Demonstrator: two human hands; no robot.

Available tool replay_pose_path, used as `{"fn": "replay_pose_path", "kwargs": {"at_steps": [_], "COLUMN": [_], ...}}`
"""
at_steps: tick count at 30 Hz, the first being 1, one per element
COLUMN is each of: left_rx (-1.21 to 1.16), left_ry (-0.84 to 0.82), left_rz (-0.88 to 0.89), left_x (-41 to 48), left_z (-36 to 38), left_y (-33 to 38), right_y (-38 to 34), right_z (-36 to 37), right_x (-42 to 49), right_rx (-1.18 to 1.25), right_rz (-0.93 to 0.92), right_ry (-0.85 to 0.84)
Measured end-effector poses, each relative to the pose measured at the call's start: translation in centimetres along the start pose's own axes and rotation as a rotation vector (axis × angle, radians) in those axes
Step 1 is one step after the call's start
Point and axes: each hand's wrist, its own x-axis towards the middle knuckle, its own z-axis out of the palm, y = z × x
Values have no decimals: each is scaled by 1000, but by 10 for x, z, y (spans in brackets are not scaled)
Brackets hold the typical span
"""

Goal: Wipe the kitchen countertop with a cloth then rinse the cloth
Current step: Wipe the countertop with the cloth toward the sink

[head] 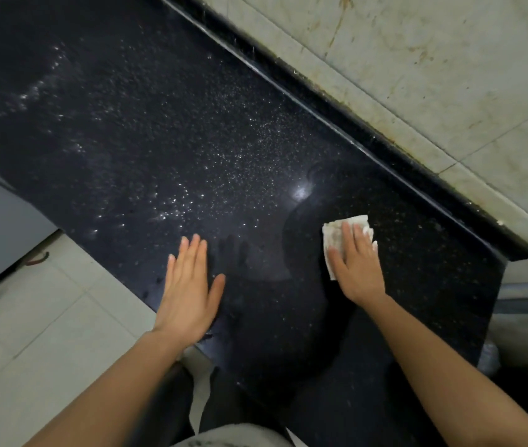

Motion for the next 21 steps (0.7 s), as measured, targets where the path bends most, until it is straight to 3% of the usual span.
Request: {"fn": "replay_pose_path", "kwargs": {"at_steps": [5, 11, 15, 17, 21], "left_rx": [100, 142, 179, 179, 188], "left_ry": [36, -47, -89, -109, -136], "left_rz": [-212, -194, -202, -209, -204], "left_x": [-12, -21, -19, -19, -17], "left_z": [-18, -20, -21, -21, -22], "left_y": [-53, -74, -75, -75, -77], "right_y": [-59, -122, -86, -58, -36], "right_z": [15, 43, 38, 31, 24], "right_x": [13, -54, -65, -55, -35], "right_rx": [82, -4, -164, -181, -64], "right_rz": [255, -245, -425, -307, 127], "right_ry": [88, -16, -51, -9, 70]}}
